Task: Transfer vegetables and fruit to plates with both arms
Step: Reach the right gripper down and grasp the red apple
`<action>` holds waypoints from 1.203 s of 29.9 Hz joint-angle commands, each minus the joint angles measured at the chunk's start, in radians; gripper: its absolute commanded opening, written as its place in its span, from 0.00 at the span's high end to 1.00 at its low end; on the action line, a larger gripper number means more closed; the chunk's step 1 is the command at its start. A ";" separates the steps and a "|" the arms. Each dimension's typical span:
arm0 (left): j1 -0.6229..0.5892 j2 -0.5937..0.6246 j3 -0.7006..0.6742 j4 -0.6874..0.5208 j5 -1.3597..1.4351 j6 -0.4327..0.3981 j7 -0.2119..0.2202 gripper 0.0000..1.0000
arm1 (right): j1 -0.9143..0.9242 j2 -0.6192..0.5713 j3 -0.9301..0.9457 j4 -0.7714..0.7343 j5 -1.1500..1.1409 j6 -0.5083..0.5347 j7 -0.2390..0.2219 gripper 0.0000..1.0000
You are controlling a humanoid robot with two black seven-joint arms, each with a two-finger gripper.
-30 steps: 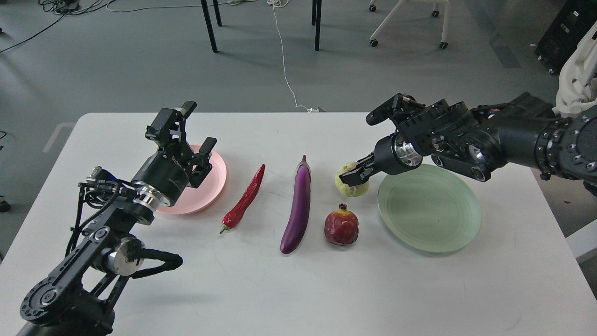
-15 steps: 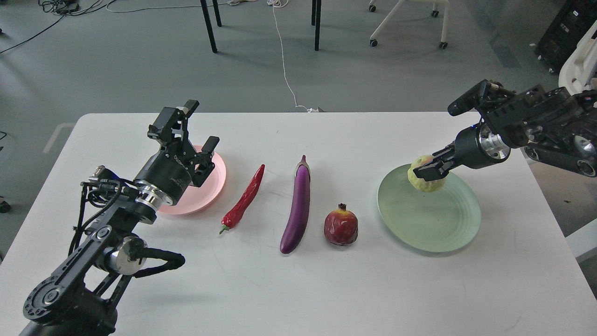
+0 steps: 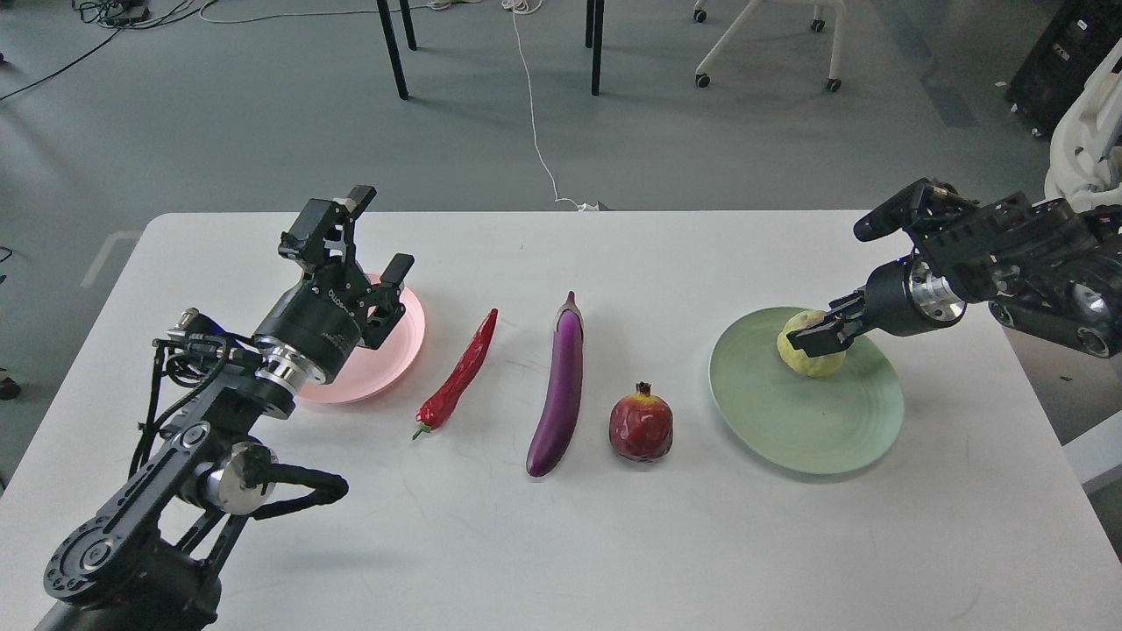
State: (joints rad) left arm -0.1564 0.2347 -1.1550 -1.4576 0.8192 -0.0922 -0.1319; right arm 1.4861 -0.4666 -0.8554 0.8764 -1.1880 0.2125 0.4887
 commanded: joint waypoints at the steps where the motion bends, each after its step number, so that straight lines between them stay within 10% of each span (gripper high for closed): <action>1: 0.000 0.002 0.000 -0.009 0.000 0.002 0.000 0.02 | 0.075 -0.014 0.001 0.074 0.001 0.004 0.000 0.03; 12: 0.004 0.003 0.000 -0.012 0.000 0.002 0.000 0.02 | 0.189 0.060 0.036 0.332 0.114 0.002 0.000 0.03; 30: 0.009 0.006 0.000 -0.013 0.002 0.005 0.002 0.02 | 0.057 0.321 -0.005 0.188 0.143 -0.025 0.000 0.06; 36: 0.009 0.005 0.000 -0.013 0.002 0.005 0.002 0.02 | 0.057 0.332 -0.027 0.184 0.145 -0.022 0.000 0.53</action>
State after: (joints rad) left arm -0.1473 0.2411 -1.1550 -1.4713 0.8208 -0.0874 -0.1308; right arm 1.5433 -0.1384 -0.8757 1.0621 -1.0433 0.1892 0.4886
